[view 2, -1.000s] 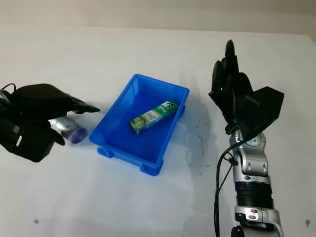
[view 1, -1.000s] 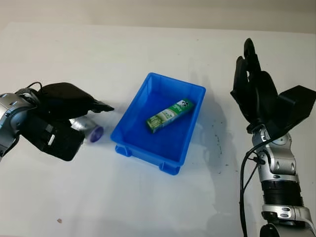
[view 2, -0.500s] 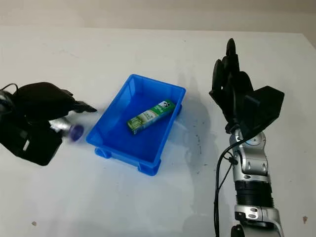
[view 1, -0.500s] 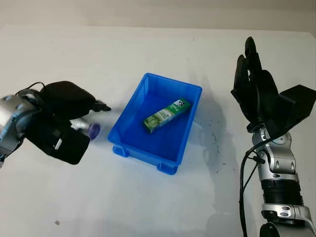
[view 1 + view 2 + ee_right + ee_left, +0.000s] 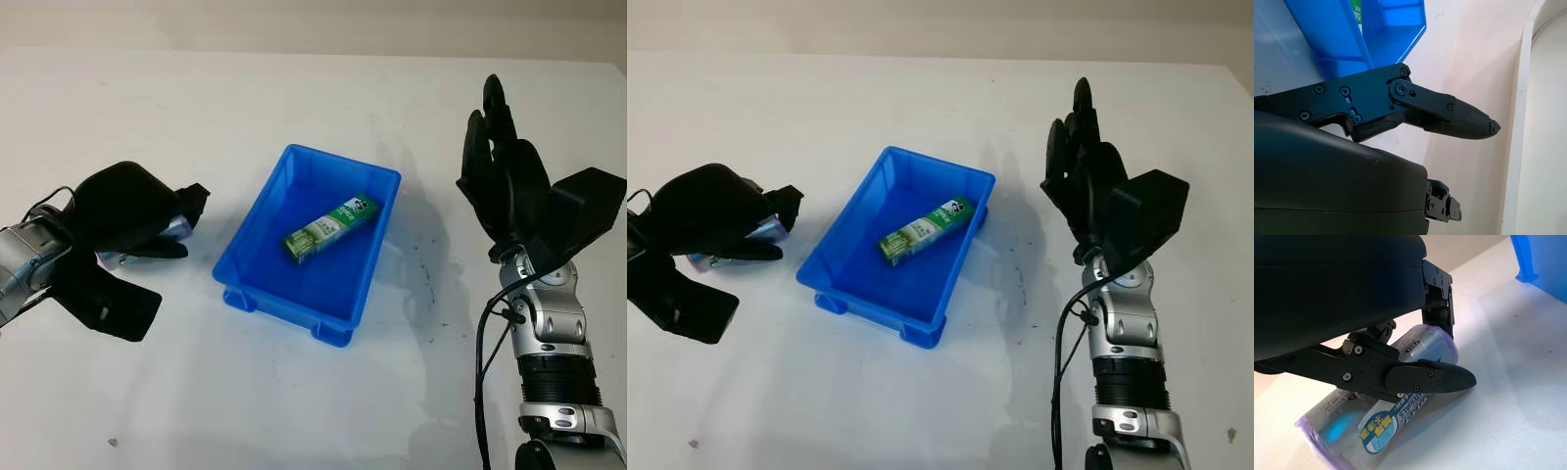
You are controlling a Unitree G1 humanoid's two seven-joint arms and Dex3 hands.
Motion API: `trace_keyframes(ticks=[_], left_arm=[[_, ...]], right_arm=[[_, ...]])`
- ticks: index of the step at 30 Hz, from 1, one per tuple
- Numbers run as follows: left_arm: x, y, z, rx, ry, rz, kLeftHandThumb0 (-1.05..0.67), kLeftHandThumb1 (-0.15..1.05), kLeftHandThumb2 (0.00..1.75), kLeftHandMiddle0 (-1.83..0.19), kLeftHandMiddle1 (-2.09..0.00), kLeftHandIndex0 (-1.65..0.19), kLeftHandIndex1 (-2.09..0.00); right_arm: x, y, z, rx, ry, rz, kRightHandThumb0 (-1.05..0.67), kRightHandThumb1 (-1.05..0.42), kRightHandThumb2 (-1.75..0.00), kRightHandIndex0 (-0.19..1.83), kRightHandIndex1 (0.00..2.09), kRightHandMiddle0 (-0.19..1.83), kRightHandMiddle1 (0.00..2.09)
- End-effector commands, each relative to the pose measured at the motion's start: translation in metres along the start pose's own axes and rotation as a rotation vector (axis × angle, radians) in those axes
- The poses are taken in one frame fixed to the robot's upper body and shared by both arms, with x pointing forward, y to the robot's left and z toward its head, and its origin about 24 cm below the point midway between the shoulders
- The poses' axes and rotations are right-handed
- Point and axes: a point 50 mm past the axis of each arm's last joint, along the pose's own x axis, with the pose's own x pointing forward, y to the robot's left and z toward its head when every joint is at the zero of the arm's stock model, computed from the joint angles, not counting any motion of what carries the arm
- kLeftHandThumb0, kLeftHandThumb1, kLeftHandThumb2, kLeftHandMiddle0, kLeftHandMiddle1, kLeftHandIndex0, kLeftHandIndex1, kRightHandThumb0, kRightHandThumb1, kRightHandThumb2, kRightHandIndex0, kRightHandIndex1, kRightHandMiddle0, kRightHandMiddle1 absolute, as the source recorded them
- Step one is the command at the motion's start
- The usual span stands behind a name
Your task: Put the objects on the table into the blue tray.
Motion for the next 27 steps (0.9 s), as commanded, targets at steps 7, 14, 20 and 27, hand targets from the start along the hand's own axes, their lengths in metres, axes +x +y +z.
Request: trace_keyframes(ticks=[7,14,20,27], left_arm=[[0.003,0.010,-0.005,-0.006,0.004,0.050,-0.45,1.05,0.36,-0.76,-2.09,-0.33,-2.09],[0.008,0.045,-0.012,-0.031,0.023,0.226,-0.43,1.05,0.31,-0.72,-2.09,-0.38,-2.09],[0.007,0.095,-0.015,-0.052,0.020,0.468,-0.44,1.05,0.33,-0.86,-2.09,-0.49,-2.09],[0.000,0.137,-0.004,-0.083,-0.037,0.703,-0.44,1.05,0.33,-0.90,-2.09,-0.54,-2.09]], right_arm=[[0.002,-0.002,0.003,-0.003,-0.008,0.002,-0.67,-1.05,-0.71,-0.19,0.00,-0.19,0.00],[0.001,-0.002,0.001,-0.009,-0.010,0.009,-0.67,-1.05,-0.71,-0.19,0.00,-0.19,0.00],[0.001,-0.001,0.000,-0.013,-0.010,0.012,-0.68,-1.05,-0.70,-0.19,0.00,-0.19,0.00],[0.002,0.000,-0.002,0.000,-0.006,0.024,-0.69,-1.05,-0.69,-0.19,0.00,-0.19,0.00]])
